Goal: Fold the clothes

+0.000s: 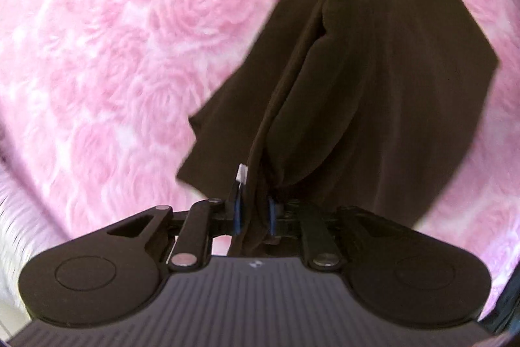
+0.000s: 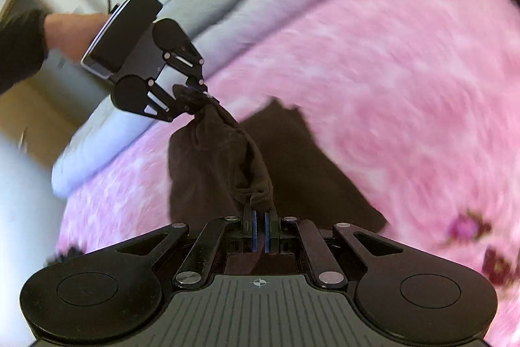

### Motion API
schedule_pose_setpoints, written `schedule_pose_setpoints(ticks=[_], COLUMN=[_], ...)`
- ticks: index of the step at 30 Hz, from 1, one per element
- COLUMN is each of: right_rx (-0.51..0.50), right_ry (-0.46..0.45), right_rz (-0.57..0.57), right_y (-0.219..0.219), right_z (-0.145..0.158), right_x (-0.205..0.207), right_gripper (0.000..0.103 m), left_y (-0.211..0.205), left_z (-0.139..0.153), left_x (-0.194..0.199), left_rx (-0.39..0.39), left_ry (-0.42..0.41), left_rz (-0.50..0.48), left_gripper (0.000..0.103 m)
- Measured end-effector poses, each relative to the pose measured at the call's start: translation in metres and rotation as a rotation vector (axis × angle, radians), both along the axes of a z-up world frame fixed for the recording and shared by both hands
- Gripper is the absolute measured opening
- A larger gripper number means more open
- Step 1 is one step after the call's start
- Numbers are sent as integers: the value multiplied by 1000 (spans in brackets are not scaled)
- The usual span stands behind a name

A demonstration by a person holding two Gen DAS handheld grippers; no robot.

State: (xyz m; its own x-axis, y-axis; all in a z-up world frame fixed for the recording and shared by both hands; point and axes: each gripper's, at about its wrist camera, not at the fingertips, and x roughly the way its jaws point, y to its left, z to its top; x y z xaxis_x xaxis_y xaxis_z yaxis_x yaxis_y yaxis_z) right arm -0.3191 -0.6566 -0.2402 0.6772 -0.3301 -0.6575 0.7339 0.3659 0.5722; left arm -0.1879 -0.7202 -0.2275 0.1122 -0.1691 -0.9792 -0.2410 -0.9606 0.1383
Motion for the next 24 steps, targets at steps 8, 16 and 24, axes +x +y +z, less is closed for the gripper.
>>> schedule_pose_setpoints(ticks=[8,16,24], right_rx=[213,225,220], right_ry=[-47,-72,-42], right_rz=[-174,-228,-252], right_y=[-26,-19,-20], right_z=[-50,-40,-42], right_x=[-46,-51,-38], right_gripper=[3,17,30], left_y=[-54,-90,-91], left_z=[-40,10,-25], left_x=[-15,64,101], left_rx=[38,93,253], left_ry=[93,350,481], left_rz=[227,687,1009], left_gripper=[44,48,37])
